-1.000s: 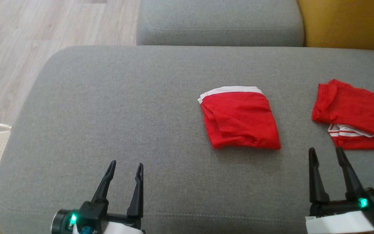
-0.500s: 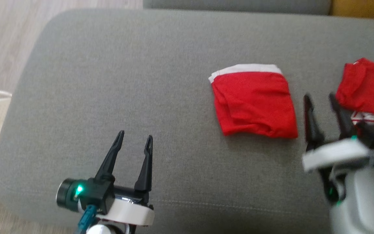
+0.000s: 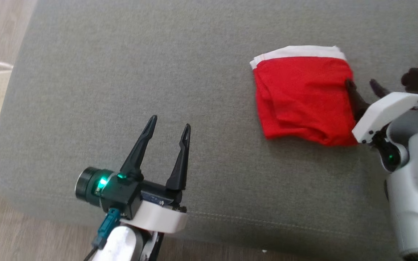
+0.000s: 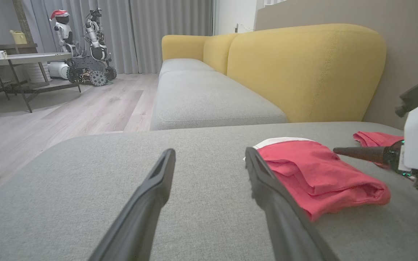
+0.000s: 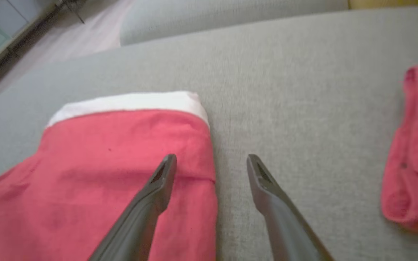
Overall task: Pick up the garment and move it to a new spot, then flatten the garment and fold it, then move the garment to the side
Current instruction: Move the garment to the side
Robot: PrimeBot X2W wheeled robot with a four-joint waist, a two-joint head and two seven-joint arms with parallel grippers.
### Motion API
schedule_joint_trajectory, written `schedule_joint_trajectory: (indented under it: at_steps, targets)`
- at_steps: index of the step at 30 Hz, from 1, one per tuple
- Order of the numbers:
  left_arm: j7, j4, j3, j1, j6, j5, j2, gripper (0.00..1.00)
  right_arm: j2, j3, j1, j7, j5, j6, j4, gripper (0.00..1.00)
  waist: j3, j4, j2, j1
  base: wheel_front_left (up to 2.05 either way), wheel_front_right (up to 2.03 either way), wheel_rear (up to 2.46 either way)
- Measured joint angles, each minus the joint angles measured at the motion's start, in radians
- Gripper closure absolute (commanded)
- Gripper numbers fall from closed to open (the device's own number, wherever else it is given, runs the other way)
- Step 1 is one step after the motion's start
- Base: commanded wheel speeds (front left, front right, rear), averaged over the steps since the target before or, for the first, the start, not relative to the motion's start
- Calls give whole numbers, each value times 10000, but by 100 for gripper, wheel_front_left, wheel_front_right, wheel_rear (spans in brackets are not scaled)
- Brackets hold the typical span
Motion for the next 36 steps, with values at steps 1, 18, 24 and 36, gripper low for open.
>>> schedule_joint_trajectory:
  at_steps: [1,18,24,36]
  targets:
    - [0,0,-33,-53,0,-2,-2,0,-17,35,-95,236,48,0,169,0,82,40,0,0,0,0,0]
    - [0,-77,86,-256,86,-77,-21,0,-529,359,-265,408,378,2,-430,100,288,-674,0,0,0,0,0]
    - [0,-163,136,-285,12,27,-17,0,-1340,-276,-358,617,173,4,-1375,100,399,-1350,0,0,0,0,0]
    - [0,-244,228,-612,-136,119,-4,0,-2243,-2646,-175,1398,-744,4,-2591,0,961,-1679,0,1,0,0,0]
